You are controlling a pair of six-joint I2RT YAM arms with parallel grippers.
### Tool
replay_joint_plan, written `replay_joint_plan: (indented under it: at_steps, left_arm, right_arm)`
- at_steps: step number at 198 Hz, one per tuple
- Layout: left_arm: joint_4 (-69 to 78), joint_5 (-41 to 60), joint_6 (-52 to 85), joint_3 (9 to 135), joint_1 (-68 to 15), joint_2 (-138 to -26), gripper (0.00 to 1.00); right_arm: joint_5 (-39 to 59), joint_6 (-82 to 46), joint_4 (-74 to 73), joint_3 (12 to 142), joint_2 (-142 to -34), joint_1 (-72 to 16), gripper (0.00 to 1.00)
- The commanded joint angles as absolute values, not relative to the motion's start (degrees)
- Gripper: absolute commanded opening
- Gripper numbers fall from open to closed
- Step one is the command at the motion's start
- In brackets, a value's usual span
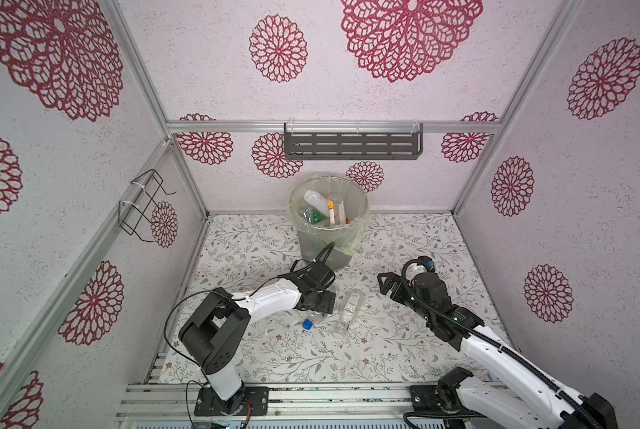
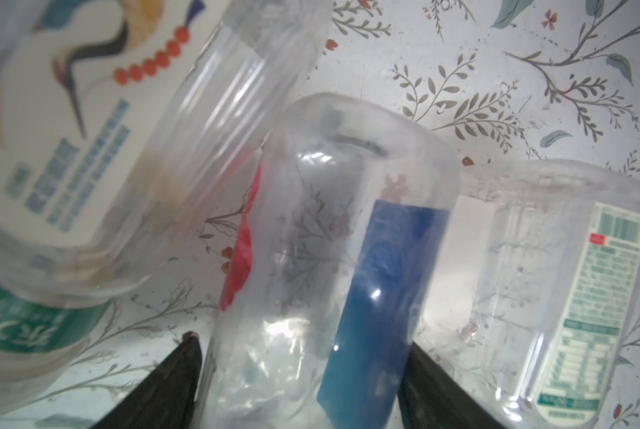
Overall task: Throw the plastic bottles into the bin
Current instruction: 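Close the left gripper on the blue-capped bottle and lift it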
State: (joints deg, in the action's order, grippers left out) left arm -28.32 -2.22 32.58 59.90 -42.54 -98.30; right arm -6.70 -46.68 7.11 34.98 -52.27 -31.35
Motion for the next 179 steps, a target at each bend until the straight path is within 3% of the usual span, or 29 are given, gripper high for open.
replay_joint_plan:
  at_steps: [1,64,179]
  left_arm:
    - [-28.21,-2.98,31.83,60.70,-43.24,-99.14,0.80]
    - [-28.30,-3.75,31.77,61.06,-43.86,-99.22,0.67]
    - [-29.00,-2.20,32.29,63.71,-44.74,-95.86,0.63]
  right_arm:
    - [-6.17,-47.70,4.66,34.32,-51.33,-30.94,0.99]
    - [-5.63,-48.77,3.96,33.40,-50.79,-30.55,0.99]
    - [-5.62,-49.04,4.38,33.22,-50.00,-30.32,0.99]
